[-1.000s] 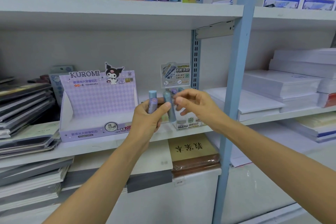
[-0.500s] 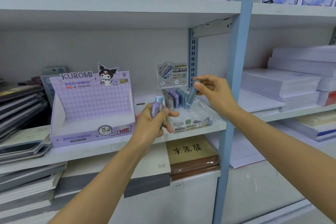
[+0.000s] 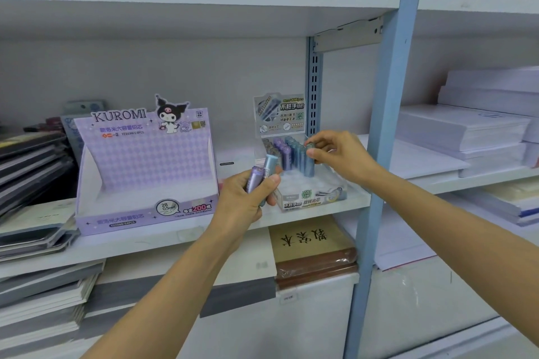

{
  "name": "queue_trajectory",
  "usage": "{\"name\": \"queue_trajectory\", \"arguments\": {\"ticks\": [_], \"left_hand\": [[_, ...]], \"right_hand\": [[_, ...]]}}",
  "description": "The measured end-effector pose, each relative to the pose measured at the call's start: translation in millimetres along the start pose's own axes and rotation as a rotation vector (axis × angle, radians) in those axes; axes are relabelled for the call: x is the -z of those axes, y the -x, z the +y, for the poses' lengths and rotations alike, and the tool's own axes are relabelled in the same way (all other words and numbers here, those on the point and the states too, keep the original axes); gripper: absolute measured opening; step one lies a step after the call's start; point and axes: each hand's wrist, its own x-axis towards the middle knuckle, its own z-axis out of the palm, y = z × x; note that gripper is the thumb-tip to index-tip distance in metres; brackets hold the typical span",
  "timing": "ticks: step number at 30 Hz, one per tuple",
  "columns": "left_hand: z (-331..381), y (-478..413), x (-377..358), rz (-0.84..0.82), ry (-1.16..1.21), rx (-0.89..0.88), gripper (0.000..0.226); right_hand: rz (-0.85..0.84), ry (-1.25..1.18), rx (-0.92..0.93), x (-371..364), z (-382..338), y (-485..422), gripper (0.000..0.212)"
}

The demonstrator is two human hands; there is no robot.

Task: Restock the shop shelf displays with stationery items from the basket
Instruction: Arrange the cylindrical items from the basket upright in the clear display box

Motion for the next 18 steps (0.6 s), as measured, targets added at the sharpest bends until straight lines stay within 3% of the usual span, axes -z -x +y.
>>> {"name": "queue_trajectory", "arguments": {"ticks": [8, 12, 14, 18], "left_hand": [[0.4, 1.4, -3.5, 0.028, -0.016, -0.006, 0.031], [4.6, 3.3, -5.2, 0.034, -0.012, 0.001, 0.031], [7.9, 5.1, -7.5, 0.031, -0.024, -0.003, 0.031], [15.2, 9.6, -12.0, -0.010, -0.052, -0.009, 0.025]], "right_hand": [[0.127, 0.149, 0.030, -18.2, 12.8, 6.5, 0.012], [0.142, 0.144, 0.083, -11.9, -2.4, 11.6, 0.018], [0.131, 0.017, 0.125, -8.7, -19.1, 17.7, 0.019], [-0.192, -0.420, 0.133, -7.5, -47.4, 34.7, 0.021]]}}
